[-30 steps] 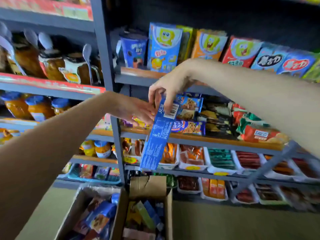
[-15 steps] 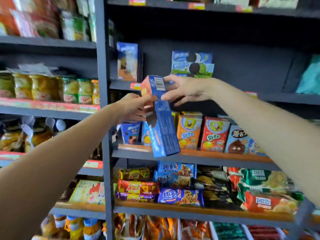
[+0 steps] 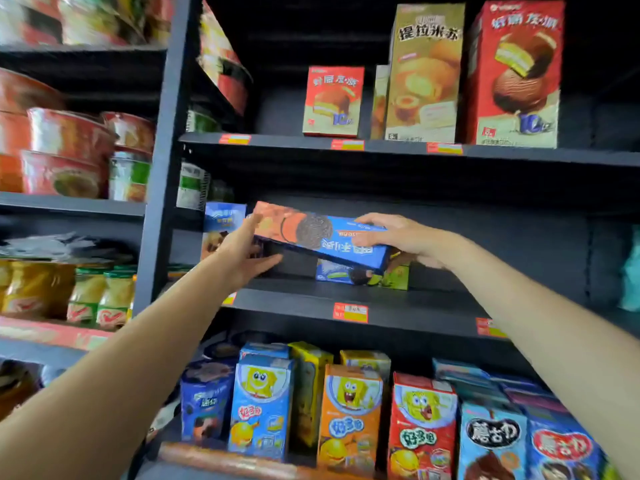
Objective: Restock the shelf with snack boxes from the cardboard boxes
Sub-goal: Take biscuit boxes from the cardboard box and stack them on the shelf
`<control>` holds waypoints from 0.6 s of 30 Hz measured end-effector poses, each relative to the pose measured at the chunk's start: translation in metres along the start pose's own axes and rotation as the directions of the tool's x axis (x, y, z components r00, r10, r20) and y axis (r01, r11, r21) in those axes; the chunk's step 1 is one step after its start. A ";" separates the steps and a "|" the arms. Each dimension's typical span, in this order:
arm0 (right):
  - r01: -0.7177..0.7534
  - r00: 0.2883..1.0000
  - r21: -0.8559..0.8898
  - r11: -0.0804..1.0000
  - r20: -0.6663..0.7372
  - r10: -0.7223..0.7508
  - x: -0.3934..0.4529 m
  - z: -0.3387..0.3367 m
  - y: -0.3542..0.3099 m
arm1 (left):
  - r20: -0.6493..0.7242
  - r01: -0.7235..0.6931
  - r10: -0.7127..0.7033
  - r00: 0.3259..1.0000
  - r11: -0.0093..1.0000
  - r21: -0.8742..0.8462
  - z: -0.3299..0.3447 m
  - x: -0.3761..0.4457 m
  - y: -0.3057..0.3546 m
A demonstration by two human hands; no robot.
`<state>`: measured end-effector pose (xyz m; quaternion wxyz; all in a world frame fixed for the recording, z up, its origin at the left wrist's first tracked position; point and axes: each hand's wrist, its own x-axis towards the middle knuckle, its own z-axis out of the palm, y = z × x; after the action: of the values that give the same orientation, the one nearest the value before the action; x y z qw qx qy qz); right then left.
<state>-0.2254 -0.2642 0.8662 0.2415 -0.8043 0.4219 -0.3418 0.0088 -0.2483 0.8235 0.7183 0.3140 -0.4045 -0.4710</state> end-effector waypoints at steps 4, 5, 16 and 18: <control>-0.024 0.999 0.081 0.996 -0.039 0.027 0.012 -0.025 0.029 | 0.026 0.025 -0.026 0.999 0.999 0.045 -0.007 0.022 -0.011; -0.034 0.998 0.098 0.995 -0.052 0.040 0.015 -0.027 0.035 | 0.043 0.030 -0.032 0.999 0.998 0.062 -0.007 0.026 -0.013; 0.026 0.977 -0.009 1.000 0.212 -0.023 0.032 -0.012 0.029 | 0.167 -0.288 0.309 0.936 0.948 -0.139 0.038 0.037 -0.023; 0.053 0.983 0.049 0.997 0.175 -0.061 0.034 0.002 0.019 | 0.334 -0.221 0.182 0.925 0.972 0.084 0.045 0.024 -0.029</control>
<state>-0.2202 -0.3028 0.8639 0.2857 -0.8374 0.3682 -0.2854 -0.0378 -0.2845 0.8280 0.6665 0.2316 -0.5747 -0.4146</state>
